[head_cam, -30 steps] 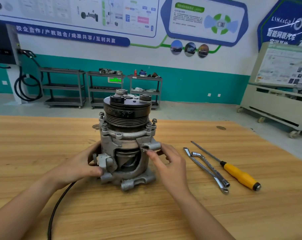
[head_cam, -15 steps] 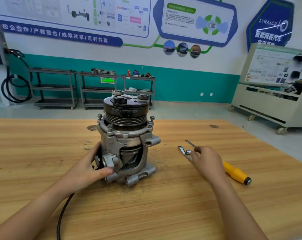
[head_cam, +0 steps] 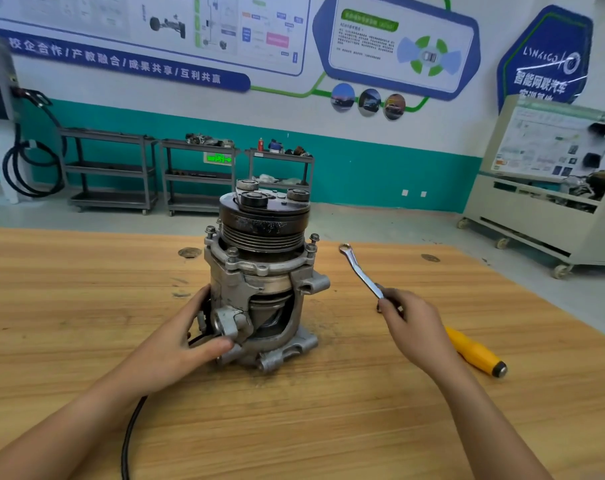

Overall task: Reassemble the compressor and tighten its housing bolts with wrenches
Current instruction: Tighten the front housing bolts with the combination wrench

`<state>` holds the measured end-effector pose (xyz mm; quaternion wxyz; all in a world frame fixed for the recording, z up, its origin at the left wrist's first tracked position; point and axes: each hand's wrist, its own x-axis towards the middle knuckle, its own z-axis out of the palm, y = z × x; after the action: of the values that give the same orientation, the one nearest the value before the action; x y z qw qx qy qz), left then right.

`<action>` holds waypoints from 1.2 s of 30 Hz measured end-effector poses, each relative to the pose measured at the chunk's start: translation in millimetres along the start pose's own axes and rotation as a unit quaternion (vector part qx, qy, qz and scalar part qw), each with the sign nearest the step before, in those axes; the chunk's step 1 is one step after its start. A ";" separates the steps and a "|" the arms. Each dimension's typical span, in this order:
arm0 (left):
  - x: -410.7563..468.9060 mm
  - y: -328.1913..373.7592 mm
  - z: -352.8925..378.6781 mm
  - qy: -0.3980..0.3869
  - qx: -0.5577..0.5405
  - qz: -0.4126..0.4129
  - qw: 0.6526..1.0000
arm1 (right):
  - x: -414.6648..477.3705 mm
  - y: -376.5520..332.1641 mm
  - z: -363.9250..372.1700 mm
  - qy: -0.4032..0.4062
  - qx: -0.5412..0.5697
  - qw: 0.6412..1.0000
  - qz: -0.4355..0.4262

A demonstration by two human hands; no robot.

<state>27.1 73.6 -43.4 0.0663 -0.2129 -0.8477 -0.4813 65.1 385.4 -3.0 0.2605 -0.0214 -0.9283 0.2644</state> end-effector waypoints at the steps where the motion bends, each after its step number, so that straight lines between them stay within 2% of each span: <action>1: -0.1 0.1 -0.5 -0.003 0.001 0.000 1.000 | -2.3 -6.2 -4.7 0.010 0.017 1.000 -0.010; 9: -0.7 4.6 -1.6 -0.009 0.016 -0.002 1.000 | -20.1 -35.5 -27.4 0.094 0.068 0.991 -0.065; 15: -1.1 -0.2 -0.7 0.009 0.040 0.011 0.999 | -28.3 -50.9 -30.8 0.097 0.114 0.985 -0.084; 17: -1.2 -0.4 -1.8 0.021 0.052 0.014 0.998 | -30.3 -57.7 -29.9 0.078 0.193 0.977 -0.046; 18: -1.5 -0.2 -1.8 0.031 0.057 0.018 0.998 | -31.6 -62.7 -29.1 0.064 0.272 0.960 -0.008; 19: -1.9 0.7 -1.6 0.042 0.061 0.023 0.997 | -32.9 -68.4 -27.8 0.047 0.367 0.928 0.040; 20: -2.5 2.7 -1.4 0.055 0.063 0.027 0.996 | -33.0 -74.5 -25.8 0.035 0.464 0.880 0.092; 22: -4.6 10.1 -2.1 0.104 0.057 0.047 0.992 | -29.2 -87.8 -25.0 0.049 0.637 0.749 0.177; 24: -8.1 22.2 -4.6 0.196 0.030 0.136 0.971 | -21.4 -96.6 -26.1 0.078 0.752 0.604 0.254; 25: -10.9 30.9 -6.7 0.238 0.018 0.196 0.951 | -18.1 -100.2 -26.2 0.085 0.785 0.546 0.280; 26: -14.7 41.0 -6.9 0.256 0.010 0.246 0.935 | -16.6 -103.5 -25.4 0.086 0.806 0.505 0.297; 27: -19.2 52.8 -4.3 0.240 -0.006 0.273 0.932 | -16.2 -107.0 -23.6 0.084 0.819 0.479 0.306; 28: -23.7 65.4 1.5 0.194 -0.034 0.270 0.943 | -16.8 -110.9 -21.3 0.080 0.825 0.465 0.310; 30: -30.4 89.5 21.5 0.052 -0.115 0.192 0.973 | -18.8 -118.8 -14.9 0.075 0.835 0.452 0.304; 32: -31.2 107.1 42.8 -0.050 -0.171 0.126 0.976 | -19.7 -126.0 -9.0 0.080 0.845 0.444 0.286; 34: -26.1 117.3 54.6 -0.030 -0.228 0.097 0.968 | -19.6 -128.8 -3.8 0.080 0.840 0.464 0.270; 35: -22.8 121.1 54.5 -0.007 -0.266 0.071 0.961 | -19.8 -126.9 -1.7 0.070 0.828 0.493 0.259; 36: -20.1 122.8 53.2 0.015 -0.303 0.043 0.952 | -20.7 -123.4 -0.7 0.056 0.807 0.537 0.238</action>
<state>102.3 167.3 19.0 0.0317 -0.2522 -0.6508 -0.7154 95.4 276.0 49.7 0.1467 -0.0374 -0.2658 0.9521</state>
